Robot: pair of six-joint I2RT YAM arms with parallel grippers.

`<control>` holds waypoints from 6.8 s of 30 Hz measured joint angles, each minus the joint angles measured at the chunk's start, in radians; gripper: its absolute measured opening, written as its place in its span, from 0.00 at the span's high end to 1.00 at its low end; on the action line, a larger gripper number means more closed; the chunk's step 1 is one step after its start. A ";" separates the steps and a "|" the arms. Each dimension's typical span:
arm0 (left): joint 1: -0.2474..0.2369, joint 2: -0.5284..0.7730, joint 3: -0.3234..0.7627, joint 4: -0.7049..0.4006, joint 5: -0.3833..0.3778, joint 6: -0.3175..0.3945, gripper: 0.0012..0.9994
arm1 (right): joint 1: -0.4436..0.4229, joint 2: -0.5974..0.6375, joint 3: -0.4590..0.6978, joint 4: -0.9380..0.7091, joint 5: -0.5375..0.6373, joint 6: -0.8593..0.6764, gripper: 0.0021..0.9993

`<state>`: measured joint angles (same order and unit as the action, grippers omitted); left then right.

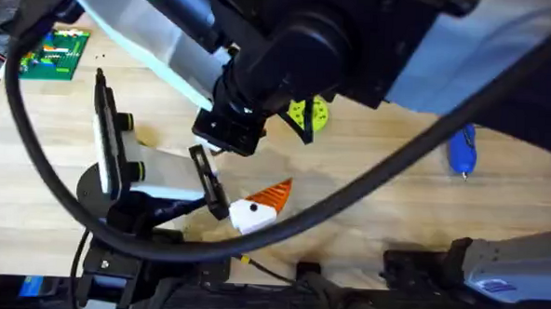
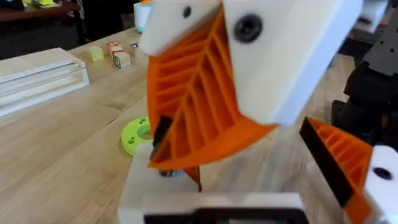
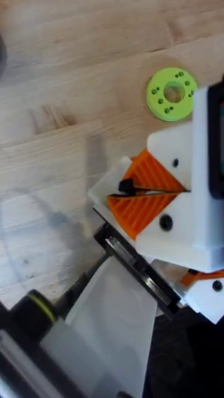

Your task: Pick up the gripper from the table and insert it into the empty holder that is missing its gripper. Then pick up a screw, insert it into the mounting hole, and use the screwdriver to tighten it. Finally, clean up the table by picking up the vegetable and placing it into the bucket.

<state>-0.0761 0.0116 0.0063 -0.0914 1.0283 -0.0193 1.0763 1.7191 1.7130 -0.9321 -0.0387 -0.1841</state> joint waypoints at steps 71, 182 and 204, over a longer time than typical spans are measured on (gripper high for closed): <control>0.000 0.000 0.000 0.001 0.000 0.009 0.01 | 0.010 0.005 0.000 0.010 0.075 0.061 1.00; 0.000 0.000 0.000 0.002 -0.003 0.016 0.98 | -1.324 -0.500 -0.570 -0.025 -0.059 0.186 0.04; 0.000 0.000 0.000 0.002 -0.003 0.016 0.98 | -1.324 -0.189 -0.634 0.223 0.121 -0.019 0.04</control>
<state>-0.0761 0.0120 0.0063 -0.0898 1.0248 -0.0036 -0.2474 1.5303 1.0794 -0.7091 0.0820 -0.2035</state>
